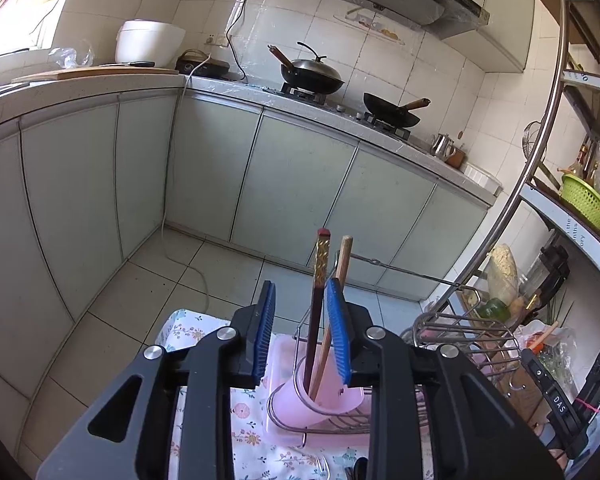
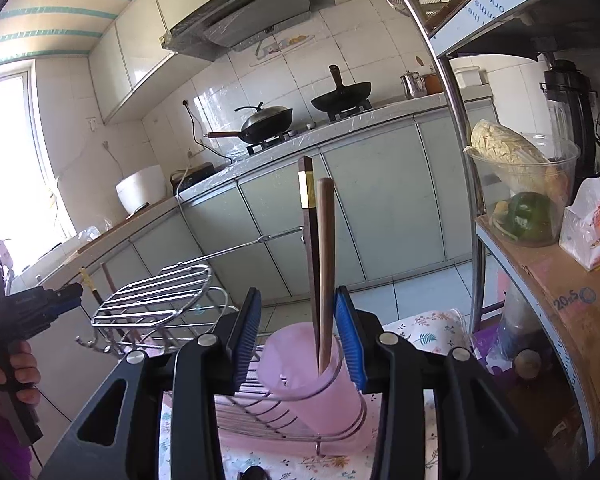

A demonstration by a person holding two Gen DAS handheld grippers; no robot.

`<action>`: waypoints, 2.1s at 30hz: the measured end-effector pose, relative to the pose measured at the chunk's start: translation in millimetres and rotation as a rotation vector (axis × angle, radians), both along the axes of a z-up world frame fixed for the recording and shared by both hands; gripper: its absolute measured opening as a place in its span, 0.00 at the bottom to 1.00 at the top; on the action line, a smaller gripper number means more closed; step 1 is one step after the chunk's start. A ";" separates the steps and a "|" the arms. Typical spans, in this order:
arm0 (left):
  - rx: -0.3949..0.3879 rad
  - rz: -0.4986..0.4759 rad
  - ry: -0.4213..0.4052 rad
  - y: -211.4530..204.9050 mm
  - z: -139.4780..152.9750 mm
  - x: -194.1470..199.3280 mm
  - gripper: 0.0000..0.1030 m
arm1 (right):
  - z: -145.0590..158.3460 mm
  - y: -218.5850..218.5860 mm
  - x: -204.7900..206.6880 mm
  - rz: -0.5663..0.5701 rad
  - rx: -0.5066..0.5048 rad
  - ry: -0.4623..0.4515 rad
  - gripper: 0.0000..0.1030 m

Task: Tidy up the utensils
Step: 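Move both open grippers back down toward the remaining spoons and forks, then grasp a dark chopstick with the left gripper while the right grasps a black chopstick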

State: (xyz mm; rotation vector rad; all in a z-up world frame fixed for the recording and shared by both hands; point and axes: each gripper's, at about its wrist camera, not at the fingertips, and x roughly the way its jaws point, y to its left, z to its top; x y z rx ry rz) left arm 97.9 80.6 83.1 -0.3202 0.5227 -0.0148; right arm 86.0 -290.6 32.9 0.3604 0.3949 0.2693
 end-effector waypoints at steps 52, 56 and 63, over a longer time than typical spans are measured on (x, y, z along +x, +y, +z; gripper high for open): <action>0.045 -0.270 0.573 -90.3 -206.0 -44.1 0.14 | -150.3 81.1 -26.8 0.367 -0.040 0.625 0.32; 0.072 -0.275 0.574 -96.5 -211.1 -40.3 0.14 | -154.5 79.5 -24.4 0.364 -0.033 0.638 0.32; 0.157 -0.276 0.554 -114.2 -215.9 -33.9 0.07 | -161.8 85.8 -15.9 0.384 -0.006 0.670 0.32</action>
